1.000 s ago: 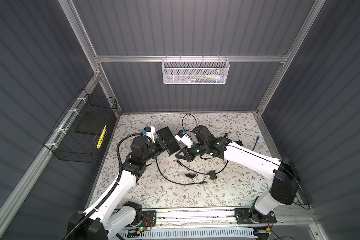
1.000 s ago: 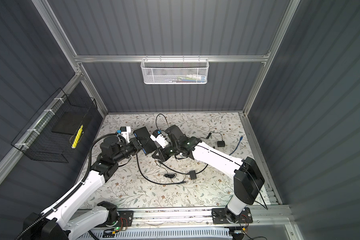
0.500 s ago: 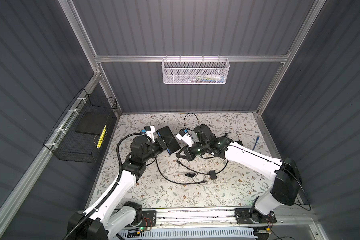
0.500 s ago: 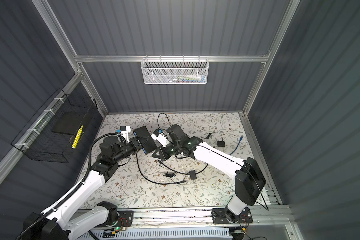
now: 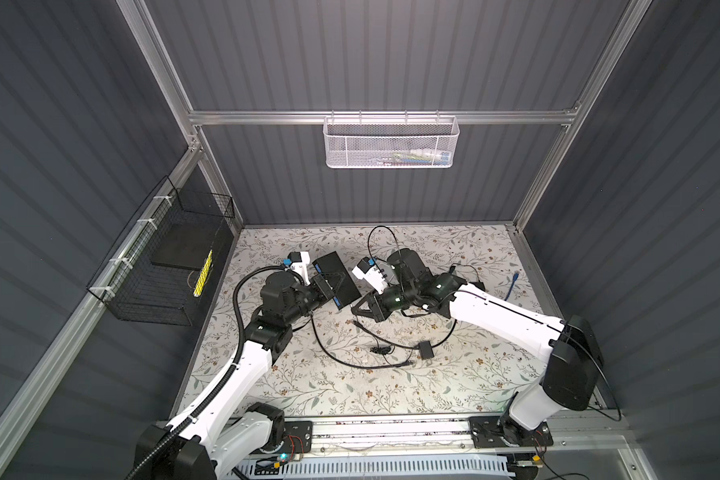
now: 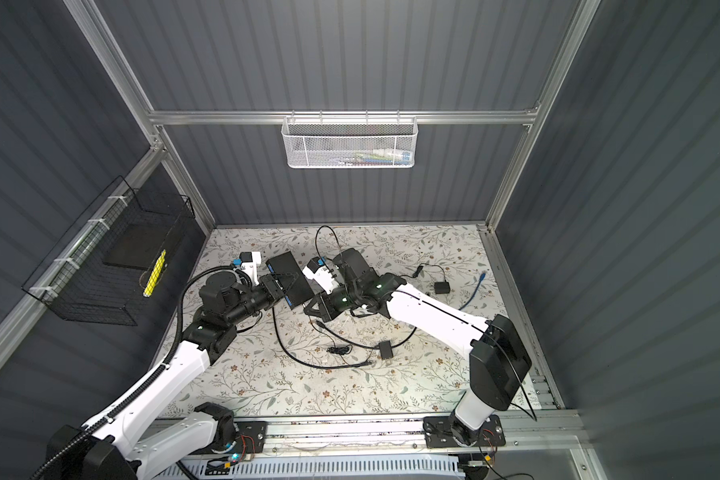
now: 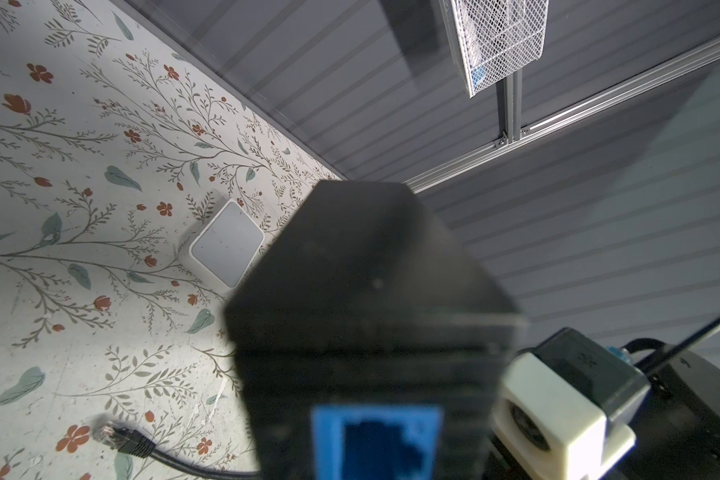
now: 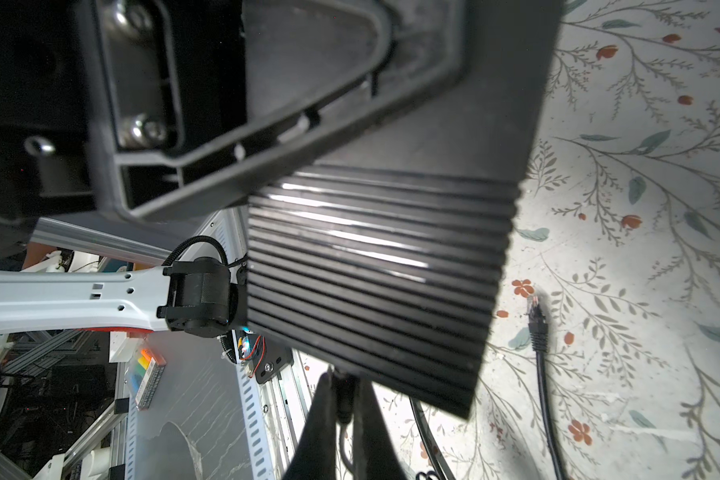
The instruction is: Insert the plug into the switch port
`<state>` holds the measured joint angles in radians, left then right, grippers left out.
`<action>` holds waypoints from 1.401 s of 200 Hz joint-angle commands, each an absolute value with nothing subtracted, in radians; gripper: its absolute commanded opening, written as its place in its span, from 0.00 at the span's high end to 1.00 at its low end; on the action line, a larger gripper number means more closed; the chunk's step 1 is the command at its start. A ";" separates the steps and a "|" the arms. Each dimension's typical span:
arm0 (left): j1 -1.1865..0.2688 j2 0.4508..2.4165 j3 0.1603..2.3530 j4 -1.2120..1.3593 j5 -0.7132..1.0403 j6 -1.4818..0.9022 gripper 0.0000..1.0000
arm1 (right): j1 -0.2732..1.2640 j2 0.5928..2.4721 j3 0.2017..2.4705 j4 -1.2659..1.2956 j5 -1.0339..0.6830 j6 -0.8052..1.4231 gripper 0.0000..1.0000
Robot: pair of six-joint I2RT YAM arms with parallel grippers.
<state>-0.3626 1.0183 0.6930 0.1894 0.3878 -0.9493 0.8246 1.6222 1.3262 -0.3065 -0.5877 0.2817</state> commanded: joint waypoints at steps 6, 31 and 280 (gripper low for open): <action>-0.364 1.008 0.691 0.228 0.415 -0.953 1.00 | 0.821 1.646 1.364 -0.255 -0.595 0.288 1.00; -0.364 1.005 0.685 0.238 0.416 -0.959 1.00 | 0.825 1.654 1.372 -0.256 -0.594 0.289 1.00; -0.364 1.036 0.652 0.172 0.596 -0.959 1.00 | 0.818 1.571 1.362 -0.008 -0.464 0.313 1.00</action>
